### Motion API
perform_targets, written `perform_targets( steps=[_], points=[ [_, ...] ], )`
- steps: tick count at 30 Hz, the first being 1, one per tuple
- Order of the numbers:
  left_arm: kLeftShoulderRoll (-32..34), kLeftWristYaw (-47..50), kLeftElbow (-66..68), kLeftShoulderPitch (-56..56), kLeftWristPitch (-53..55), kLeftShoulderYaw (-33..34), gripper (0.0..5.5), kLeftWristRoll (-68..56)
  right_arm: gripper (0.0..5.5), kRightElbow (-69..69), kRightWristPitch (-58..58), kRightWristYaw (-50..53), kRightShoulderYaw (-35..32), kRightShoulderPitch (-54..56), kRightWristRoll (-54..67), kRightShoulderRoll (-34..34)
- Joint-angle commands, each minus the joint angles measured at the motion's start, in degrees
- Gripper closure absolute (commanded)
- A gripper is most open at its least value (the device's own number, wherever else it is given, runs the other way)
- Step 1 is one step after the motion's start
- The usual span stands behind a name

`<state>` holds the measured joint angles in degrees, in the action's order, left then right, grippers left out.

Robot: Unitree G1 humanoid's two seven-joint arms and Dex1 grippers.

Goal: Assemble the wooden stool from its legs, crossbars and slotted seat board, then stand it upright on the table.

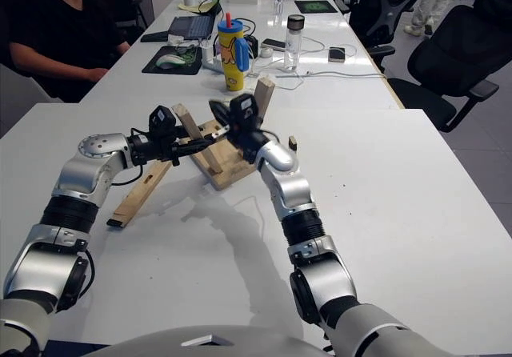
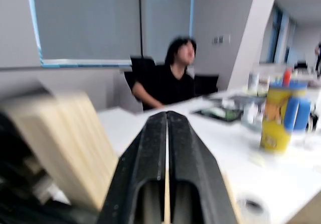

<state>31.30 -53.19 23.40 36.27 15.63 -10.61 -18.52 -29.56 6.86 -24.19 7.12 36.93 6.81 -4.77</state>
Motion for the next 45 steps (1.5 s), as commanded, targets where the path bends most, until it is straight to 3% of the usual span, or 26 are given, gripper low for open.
perform_targets(
  steps=[1, 4, 9, 13, 19, 27, 31, 37, 45],
  points=[
    [-1.1, -1.1, 6.0, -7.3, 5.8, -5.8, 3.38, 5.7, 5.49, -13.8, 14.0, -0.7, 8.2, -2.1, -7.9, 2.5],
    [-0.6, -0.9, 5.0, -8.1, 6.1, -5.2, 3.38, 5.2, 5.49, -7.9, 8.8, -2.6, 7.7, -3.9, -5.8, 3.3],
    [-0.4, -2.1, 4.4, -8.2, 6.0, -4.2, 3.38, 3.8, 5.49, 2.8, -2.0, -2.5, -0.2, -4.6, 2.9, 2.3],
    [1.5, -6.7, 2.1, -8.1, 6.7, -3.8, 3.38, 1.5, 5.49, 7.6, -3.2, -4.2, -2.1, -9.1, 4.8, 4.0],
    [8.1, -19.4, 0.1, -5.6, 7.9, -5.2, 3.43, -0.4, 5.50, 12.8, 0.7, -6.6, -1.0, -15.9, 6.1, 5.9],
    [11.6, -29.0, -5.4, -4.2, 12.0, -5.2, 3.43, -5.0, 5.50, 43.4, 20.5, -15.9, 4.3, -33.9, 15.6, 17.1],
    [11.7, -28.8, -13.3, -9.9, 14.3, -6.7, 3.42, -7.5, 5.50, 50.4, 25.7, -11.3, 6.2, -36.5, 16.8, 15.6],
    [10.5, -25.1, -15.0, -15.2, 9.3, -9.0, 3.42, -4.3, 5.50, 48.2, 29.4, -2.7, 11.5, -37.2, 9.0, 15.5],
    [10.5, -23.2, -15.5, -16.0, 7.2, -8.5, 3.42, -4.1, 5.50, 46.4, 32.4, 2.5, 10.5, -38.4, 5.4, 16.9]
  ],
)
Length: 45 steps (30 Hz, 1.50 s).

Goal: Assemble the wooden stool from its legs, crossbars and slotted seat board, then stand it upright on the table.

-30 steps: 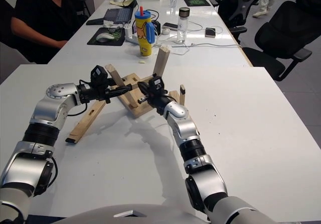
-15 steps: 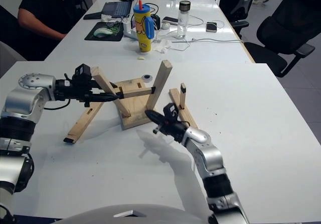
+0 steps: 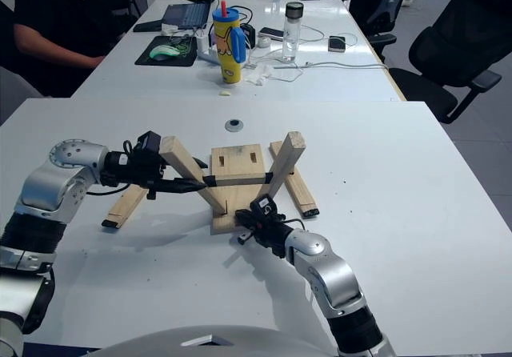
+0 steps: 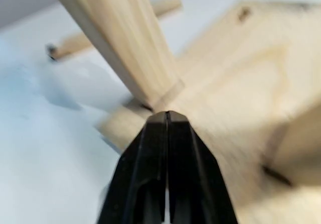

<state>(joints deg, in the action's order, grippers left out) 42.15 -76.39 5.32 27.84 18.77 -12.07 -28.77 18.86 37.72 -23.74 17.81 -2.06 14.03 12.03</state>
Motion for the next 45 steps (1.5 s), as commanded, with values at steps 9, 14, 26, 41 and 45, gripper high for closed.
perform_targets(
  steps=[9, 14, 26, 41, 45],
  points=[
    [2.7, 1.3, -1.6, -8.0, 8.3, -0.2, 1.92, 4.4, 5.50, -6.0, 10.1, 4.7, 4.5, 1.1, -5.0, 1.5],
    [10.9, -1.5, -7.0, -15.2, 10.2, 9.6, 1.47, 0.6, 5.50, -6.8, 10.1, 5.6, 4.1, 1.1, -5.0, 0.8],
    [-2.0, 39.2, -10.9, 17.8, 32.9, 35.6, 3.21, -55.9, 5.50, -12.0, 6.2, 7.7, 1.6, -0.3, -4.2, -3.5],
    [1.8, 43.3, -20.5, -3.3, 27.5, 9.0, 5.48, -28.6, 5.50, -18.4, 3.8, 7.4, 3.2, 3.8, -5.6, -4.4],
    [-4.7, 46.8, -18.7, 12.1, 25.0, 20.4, 5.48, -44.4, 5.50, -19.6, 3.2, 6.7, 3.7, 4.4, -5.6, -4.0]
  ],
)
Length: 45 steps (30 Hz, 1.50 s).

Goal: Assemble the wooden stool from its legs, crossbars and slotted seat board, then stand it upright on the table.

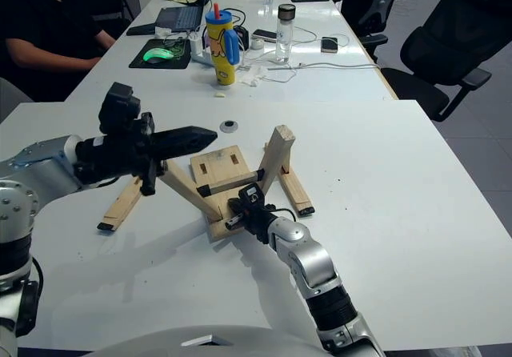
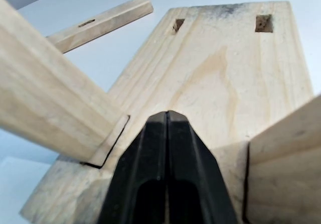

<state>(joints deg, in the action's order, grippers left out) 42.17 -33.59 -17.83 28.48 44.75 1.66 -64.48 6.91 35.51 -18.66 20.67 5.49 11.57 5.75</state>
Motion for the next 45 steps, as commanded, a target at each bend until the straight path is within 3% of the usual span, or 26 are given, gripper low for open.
perform_targets(
  steps=[1, 3, 5, 9, 10, 12, 13, 18, 22, 29, 32, 35, 39, 45],
  points=[
    [-5.4, 5.5, 4.5, 14.7, -0.3, 10.0, 5.48, -17.2, 5.50, -7.9, 5.3, 1.6, 0.8, -3.1, -3.2, 2.3],
    [-2.7, 3.9, 1.7, 13.5, 4.1, 11.4, 5.48, -24.2, 5.50, -8.4, 4.9, 1.8, 0.7, -3.0, -3.1, 2.2],
    [1.8, -1.4, -2.9, 5.9, 9.0, 7.7, 5.48, -20.0, 5.50, -8.6, 4.7, 2.1, 0.5, -3.0, -3.0, 2.0],
    [15.4, -10.7, -8.0, -12.3, 5.4, -14.0, 5.48, 9.4, 5.50, -9.0, 4.5, 2.3, 0.2, -2.5, -3.0, 1.6],
    [15.8, -11.3, -6.4, -13.1, 2.7, -16.5, 5.48, 14.7, 5.50, -9.1, 4.4, 2.3, 0.2, -2.3, -3.0, 1.5],
    [12.2, -9.7, -2.8, -10.7, -1.4, -15.0, 5.48, 17.7, 5.50, -9.3, 4.1, 2.2, 0.3, -2.0, -3.0, 1.6],
    [7.5, -6.8, -1.0, -7.4, -2.4, -10.4, 5.48, 13.7, 5.50, -9.2, 2.6, 1.9, 0.4, -1.9, -3.3, 1.9],
    [-6.9, 8.5, -0.7, 1.7, -4.6, 6.9, 5.48, -18.1, 5.50, -3.7, -7.1, -1.7, -1.6, -2.6, -1.2, 1.6],
    [-7.5, 13.2, -4.8, 1.7, -3.0, 7.4, 5.48, -19.3, 5.50, 8.4, -13.0, -7.1, -2.0, -5.6, 2.4, 3.1],
    [-7.3, 17.9, -4.2, 3.6, -3.8, 12.4, 5.48, -22.0, 5.50, 18.8, -1.3, -16.3, -3.0, -9.4, 10.4, 13.7],
    [-8.7, 23.3, -0.5, 4.4, -8.4, 14.4, 5.48, -13.3, 5.50, 17.4, 2.8, -21.0, -0.5, -8.7, 11.2, 18.1],
    [-11.1, 30.6, 3.5, 6.4, -15.3, 13.5, 5.48, 1.5, 5.50, 13.2, 2.7, -22.1, 0.9, -6.8, 9.9, 17.8],
    [-13.3, 34.7, 0.9, 0.8, -20.3, 9.1, 5.48, 17.9, 5.50, 2.5, -2.8, -19.2, 2.5, -2.0, 5.4, 12.3],
    [-19.3, 38.7, -2.9, -9.0, -22.4, 4.3, 5.48, 30.8, 5.50, -7.6, -13.0, -13.6, 1.0, 4.1, 0.5, 4.2]
  ],
)
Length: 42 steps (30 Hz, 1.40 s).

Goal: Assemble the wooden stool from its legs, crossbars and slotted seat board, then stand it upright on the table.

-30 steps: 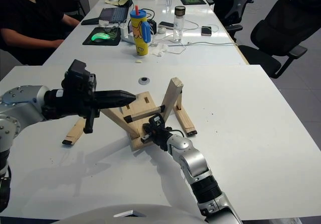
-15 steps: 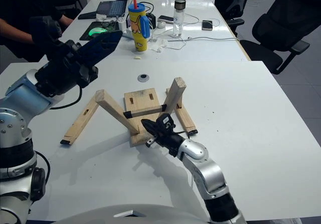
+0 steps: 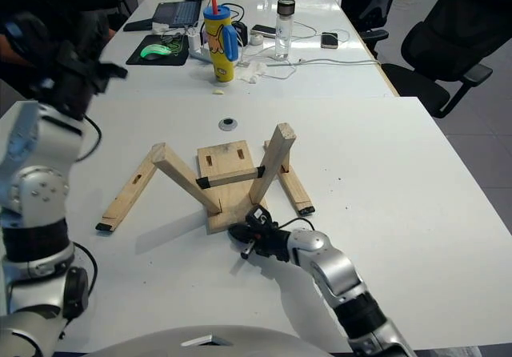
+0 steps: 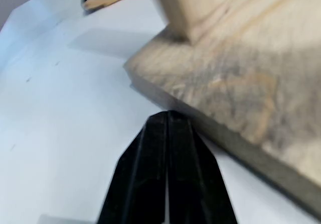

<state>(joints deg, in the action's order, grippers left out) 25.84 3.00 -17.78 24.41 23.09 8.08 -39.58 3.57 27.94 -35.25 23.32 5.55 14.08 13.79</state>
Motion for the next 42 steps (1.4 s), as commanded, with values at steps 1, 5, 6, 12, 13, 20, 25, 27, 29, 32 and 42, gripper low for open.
perform_targets(
  steps=[1, 5, 6, 12, 13, 20, 25, 27, 29, 32, 42],
  points=[
    [-3.9, 2.8, -3.3, -5.9, -0.7, -2.1, 5.48, 7.3, 5.50, -5.1, -7.0, 4.0, -2.2, 4.4, -2.4, -5.0],
    [-5.9, 3.0, -4.4, -8.1, -1.1, -1.9, 5.48, 11.3, 5.50, -4.4, -9.1, 3.6, -1.6, 2.6, -3.1, -5.8],
    [-6.5, 3.2, -5.0, -8.9, -1.3, -1.5, 5.48, 11.8, 5.50, -2.8, -9.1, 3.4, -1.9, 1.6, -2.5, -5.7],
    [-8.9, 3.3, -11.4, -16.3, -0.6, -2.6, 5.48, 14.8, 5.50, 14.2, -3.8, 6.4, -8.5, -5.7, 7.0, -7.1],
    [-9.0, 3.3, -13.0, -17.7, -0.1, -2.8, 5.48, 15.1, 5.50, 19.3, -1.1, 7.5, -10.8, -7.4, 10.7, -7.0],
    [-10.2, 5.4, -23.1, -25.9, 3.1, -1.6, 5.48, 18.4, 5.50, 38.7, 11.3, 19.1, -30.5, -3.4, 29.3, -0.3],
    [-11.0, 4.2, -25.9, -29.2, 4.6, -3.7, 5.48, 19.8, 5.50, 22.1, 7.9, 23.8, -36.1, 10.3, 23.3, 3.1],
    [-11.4, 4.1, -25.4, -28.7, 4.2, -4.5, 5.48, 21.5, 5.50, 15.7, 6.4, 23.5, -35.6, 13.5, 20.2, 4.2],
    [-11.6, 4.2, -24.7, -27.3, 4.2, -4.5, 5.48, 22.8, 5.50, 11.8, 5.3, 23.1, -34.5, 15.3, 18.1, 4.2],
    [-12.0, 3.6, -23.1, -25.1, 4.5, -5.4, 5.48, 24.4, 5.50, 9.6, 6.6, 21.9, -31.1, 16.2, 16.6, 3.4],
    [-9.3, -1.3, -10.2, -18.3, 10.7, -11.3, 5.48, 32.1, 5.50, 15.5, 6.8, 10.0, -4.5, 10.8, 5.6, 5.5]
  ],
)
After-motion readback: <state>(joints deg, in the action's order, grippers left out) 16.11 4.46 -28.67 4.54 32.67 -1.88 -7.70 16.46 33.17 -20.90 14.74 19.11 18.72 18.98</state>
